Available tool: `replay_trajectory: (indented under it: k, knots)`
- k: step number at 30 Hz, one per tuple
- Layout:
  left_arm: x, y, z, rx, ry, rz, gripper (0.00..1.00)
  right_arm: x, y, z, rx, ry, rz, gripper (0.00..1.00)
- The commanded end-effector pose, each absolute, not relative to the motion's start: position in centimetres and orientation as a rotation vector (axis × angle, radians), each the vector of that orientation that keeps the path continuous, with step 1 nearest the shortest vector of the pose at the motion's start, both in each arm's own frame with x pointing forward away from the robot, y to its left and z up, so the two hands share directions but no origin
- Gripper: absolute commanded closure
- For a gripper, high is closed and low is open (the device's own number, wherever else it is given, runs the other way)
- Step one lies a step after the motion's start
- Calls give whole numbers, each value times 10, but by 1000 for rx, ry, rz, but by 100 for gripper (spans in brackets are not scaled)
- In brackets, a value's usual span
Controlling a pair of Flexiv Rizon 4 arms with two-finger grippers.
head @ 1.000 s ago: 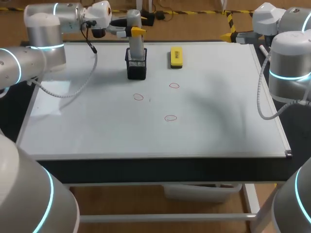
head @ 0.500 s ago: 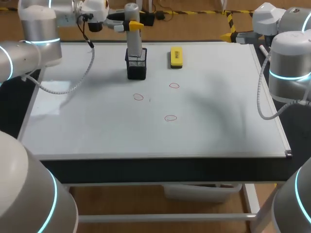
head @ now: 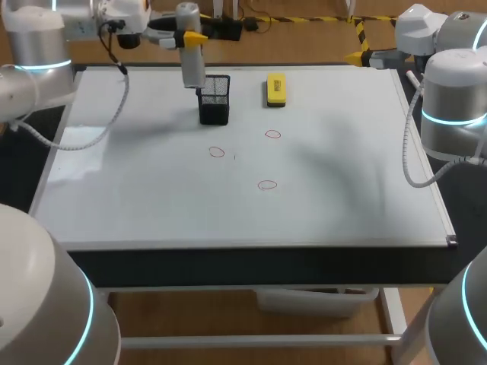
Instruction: Pick up the inspection probe, press it on each red-marked spot on the whiteboard one by one, put down the probe, pick up the eraser, and wipe off all the red marks.
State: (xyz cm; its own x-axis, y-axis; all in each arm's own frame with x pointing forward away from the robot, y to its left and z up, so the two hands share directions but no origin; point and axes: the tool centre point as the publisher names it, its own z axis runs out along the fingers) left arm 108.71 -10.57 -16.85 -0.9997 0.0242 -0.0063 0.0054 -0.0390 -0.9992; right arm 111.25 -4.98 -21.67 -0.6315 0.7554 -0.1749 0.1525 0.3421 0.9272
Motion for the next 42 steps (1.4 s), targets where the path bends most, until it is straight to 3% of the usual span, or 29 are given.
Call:
replay_trajectory:
  k: [1,26,42]
  knots:
    - [1071,-87,-169,94,-2248,2312,100,1113,-50,-217,791,2009,1293,0]
    - [1057,2,-203,321,-2349,2377,100,1113,-50,-217,791,2009,1293,0]
    - [1056,12,-203,350,-2390,2349,100,1113,-50,-217,791,2009,1293,0]
